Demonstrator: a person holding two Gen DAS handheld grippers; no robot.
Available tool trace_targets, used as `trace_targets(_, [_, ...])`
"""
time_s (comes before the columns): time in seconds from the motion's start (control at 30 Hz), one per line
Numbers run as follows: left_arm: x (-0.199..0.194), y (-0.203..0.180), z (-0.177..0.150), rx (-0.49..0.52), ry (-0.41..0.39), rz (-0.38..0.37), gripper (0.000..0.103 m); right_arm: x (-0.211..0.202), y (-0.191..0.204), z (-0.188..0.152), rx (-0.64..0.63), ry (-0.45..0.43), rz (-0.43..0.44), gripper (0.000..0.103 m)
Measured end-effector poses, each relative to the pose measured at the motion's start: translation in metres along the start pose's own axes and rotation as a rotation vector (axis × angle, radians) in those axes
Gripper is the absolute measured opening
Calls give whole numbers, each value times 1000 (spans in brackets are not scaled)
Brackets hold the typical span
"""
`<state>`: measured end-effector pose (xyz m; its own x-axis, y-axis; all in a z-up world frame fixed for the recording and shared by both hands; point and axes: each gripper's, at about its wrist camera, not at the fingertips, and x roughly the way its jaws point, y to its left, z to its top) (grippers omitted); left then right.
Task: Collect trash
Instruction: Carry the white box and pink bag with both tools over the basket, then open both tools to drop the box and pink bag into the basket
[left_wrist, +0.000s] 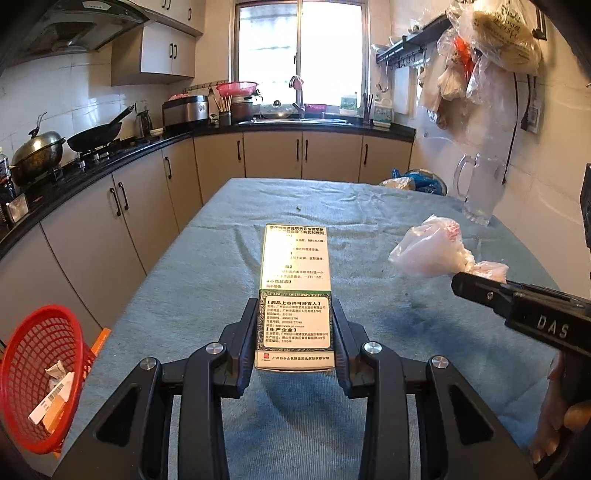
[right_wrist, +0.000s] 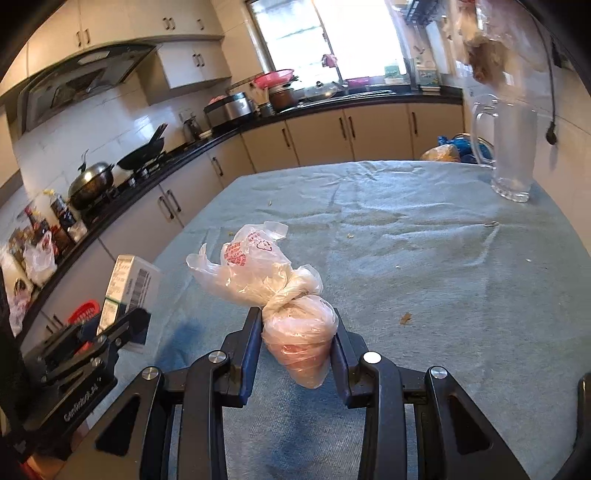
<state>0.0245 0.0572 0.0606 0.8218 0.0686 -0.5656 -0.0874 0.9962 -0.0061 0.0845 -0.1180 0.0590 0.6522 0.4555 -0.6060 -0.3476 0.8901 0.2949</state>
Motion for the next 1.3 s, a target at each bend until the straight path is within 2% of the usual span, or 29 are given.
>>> trace_targets(0.3, [-40, 19, -12, -2, -27, 23, 34, -28, 32, -18, 33, -13, 58, 37])
trace_targets(0.53, [-69, 55, -14, -47, -59, 63, 34, -27, 79, -22, -22, 16, 109, 37])
trace_targets(0.7, [-83, 101, -21, -107, -60, 103, 34, -14, 129, -26, -93, 53, 158, 37])
trace_targets(1.0, [-106, 222, -56, -273, -22, 223, 34, 25, 237, -35, -239, 134, 244, 37])
trace_targets(1.17, [-103, 277, -81, -387, 38, 231, 34, 52, 289, -43, -273, 202, 286, 37])
trace_targets(1.3, [-97, 292, -93, -417, 63, 207, 34, 80, 311, -48, -233, 262, 301, 37])
